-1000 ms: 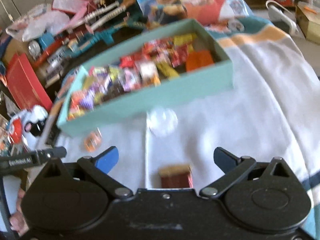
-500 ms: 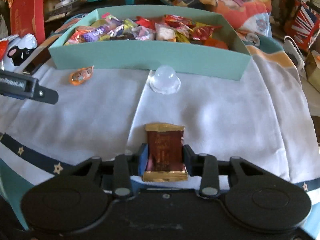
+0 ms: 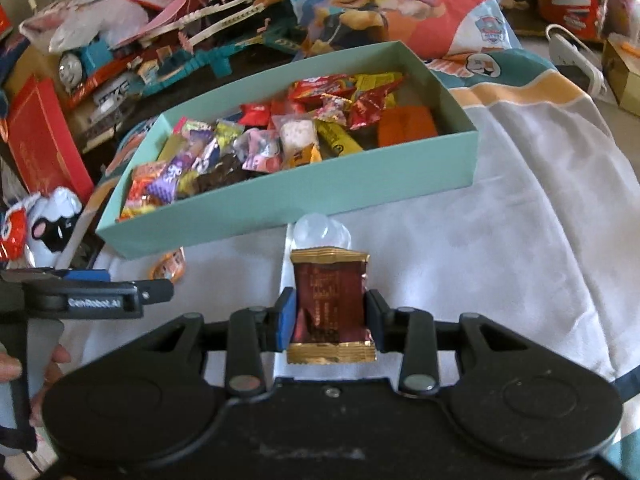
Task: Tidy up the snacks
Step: 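Grasp the brown chocolate pack with the right gripper while the left grasps the orange round candy, then carry the brown chocolate pack and orange candy into the teal box and release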
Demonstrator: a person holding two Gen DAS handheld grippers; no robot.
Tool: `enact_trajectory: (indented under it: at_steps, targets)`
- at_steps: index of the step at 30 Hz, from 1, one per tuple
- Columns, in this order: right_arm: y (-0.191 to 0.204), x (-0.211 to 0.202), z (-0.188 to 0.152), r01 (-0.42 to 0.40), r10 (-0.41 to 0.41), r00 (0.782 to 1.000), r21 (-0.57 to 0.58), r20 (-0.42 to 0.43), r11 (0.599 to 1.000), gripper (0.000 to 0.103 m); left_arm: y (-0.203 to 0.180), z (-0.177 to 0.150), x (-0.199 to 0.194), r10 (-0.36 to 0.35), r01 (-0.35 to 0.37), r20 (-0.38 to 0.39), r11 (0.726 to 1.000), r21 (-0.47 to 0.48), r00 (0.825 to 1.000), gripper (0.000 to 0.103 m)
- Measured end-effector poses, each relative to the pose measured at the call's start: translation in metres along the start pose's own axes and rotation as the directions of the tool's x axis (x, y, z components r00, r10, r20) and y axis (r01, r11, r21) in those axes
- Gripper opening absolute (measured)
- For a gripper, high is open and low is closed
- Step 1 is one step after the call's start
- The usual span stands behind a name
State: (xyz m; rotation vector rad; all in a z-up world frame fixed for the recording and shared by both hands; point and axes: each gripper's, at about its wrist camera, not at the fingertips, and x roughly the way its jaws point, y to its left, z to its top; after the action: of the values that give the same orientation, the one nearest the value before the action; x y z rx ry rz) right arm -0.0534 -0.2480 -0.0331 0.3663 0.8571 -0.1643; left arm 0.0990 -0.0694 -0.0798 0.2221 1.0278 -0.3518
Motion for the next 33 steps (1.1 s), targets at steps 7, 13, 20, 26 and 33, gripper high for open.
enact_trajectory:
  at_steps: [7, 13, 20, 26, 33]
  targets:
    - [-0.009, 0.003, 0.004, -0.007, 0.007, 1.000, 0.043, -0.001, 0.999, 0.036, -0.016, 0.007, 0.015, -0.023, 0.023, -0.004, 0.998, 0.063, 1.000, 0.055]
    - [-0.012, 0.005, 0.004, -0.018, 0.019, 1.000, 0.063, -0.007, 0.998, 0.036, -0.019, -0.003, 0.004, -0.047, 0.046, 0.006, 0.998, 0.046, 0.999, 0.036]
    - [-0.005, 0.001, 0.009, -0.049, 0.049, 0.999, 0.066, 0.006, 0.997, 0.036, 0.007, -0.016, -0.024, -0.095, 0.095, 0.012, 0.995, -0.042, 0.995, 0.036]
    - [0.013, -0.007, 0.039, -0.100, 0.098, 0.994, 0.038, 0.051, 0.994, 0.036, 0.020, 0.013, -0.056, -0.092, 0.098, 0.116, 0.994, -0.049, 0.989, 0.036]
    - [0.036, 0.001, 0.089, -0.149, 0.147, 0.985, 0.020, 0.088, 0.989, 0.036, 0.020, 0.060, -0.066, -0.091, 0.103, 0.191, 0.993, -0.055, 0.977, 0.036]
